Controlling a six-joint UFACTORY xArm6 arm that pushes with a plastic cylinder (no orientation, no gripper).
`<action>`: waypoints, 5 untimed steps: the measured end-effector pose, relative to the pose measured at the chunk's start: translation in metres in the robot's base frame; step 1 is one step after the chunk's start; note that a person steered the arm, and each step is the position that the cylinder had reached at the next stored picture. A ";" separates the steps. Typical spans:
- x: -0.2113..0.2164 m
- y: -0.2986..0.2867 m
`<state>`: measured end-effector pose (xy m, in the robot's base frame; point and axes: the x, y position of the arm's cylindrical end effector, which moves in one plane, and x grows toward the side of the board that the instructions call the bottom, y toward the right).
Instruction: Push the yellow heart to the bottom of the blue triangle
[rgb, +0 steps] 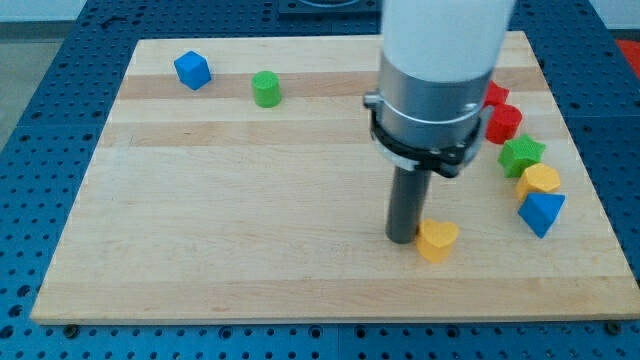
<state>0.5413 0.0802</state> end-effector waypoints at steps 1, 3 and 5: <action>0.007 0.026; 0.013 0.041; 0.014 -0.014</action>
<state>0.5555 0.0658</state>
